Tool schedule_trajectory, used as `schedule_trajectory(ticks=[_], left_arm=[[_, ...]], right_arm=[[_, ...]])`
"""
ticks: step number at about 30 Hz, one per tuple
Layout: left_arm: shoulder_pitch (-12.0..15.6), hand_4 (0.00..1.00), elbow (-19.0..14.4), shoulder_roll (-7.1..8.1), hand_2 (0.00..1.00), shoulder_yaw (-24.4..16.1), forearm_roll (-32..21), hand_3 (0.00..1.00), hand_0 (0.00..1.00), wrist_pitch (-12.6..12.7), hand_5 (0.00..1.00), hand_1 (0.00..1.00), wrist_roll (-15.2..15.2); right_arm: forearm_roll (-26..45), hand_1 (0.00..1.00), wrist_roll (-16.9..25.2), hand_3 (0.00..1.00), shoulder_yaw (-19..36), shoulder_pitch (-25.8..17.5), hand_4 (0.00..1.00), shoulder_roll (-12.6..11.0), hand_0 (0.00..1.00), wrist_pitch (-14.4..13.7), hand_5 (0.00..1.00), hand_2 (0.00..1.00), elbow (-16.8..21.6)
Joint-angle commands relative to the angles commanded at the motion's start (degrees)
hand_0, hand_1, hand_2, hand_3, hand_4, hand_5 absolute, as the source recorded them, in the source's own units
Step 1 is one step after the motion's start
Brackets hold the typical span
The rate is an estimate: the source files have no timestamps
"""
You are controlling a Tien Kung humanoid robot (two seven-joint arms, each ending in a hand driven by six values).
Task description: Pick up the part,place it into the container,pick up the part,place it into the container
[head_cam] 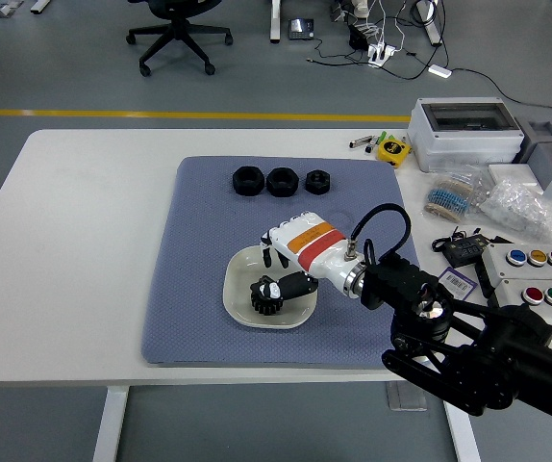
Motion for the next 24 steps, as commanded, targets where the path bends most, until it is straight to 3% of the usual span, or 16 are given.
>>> schedule_trajectory(ticks=[19,24], left_arm=[[-0.09,0.851,0.0,-0.02,0.466,0.23,-0.53,0.331,0.265,-0.01,0.757,0.428,-0.19],[-0.19,0.852,0.0,-0.02,0.466,0.33,-0.65,0.33,0.264,0.02,0.757,0.428,-0.22]], right_arm=[[-1.11,0.192,-0.11,0.429,3.98,-0.19,0.95,-1.69,0.099,0.18,0.578,0.354,3.23],[1.7,0.217,-0.06,0.424,8.34,-0.92,0.939,-3.17,0.129,-2.18,0.59,0.353,5.93]])
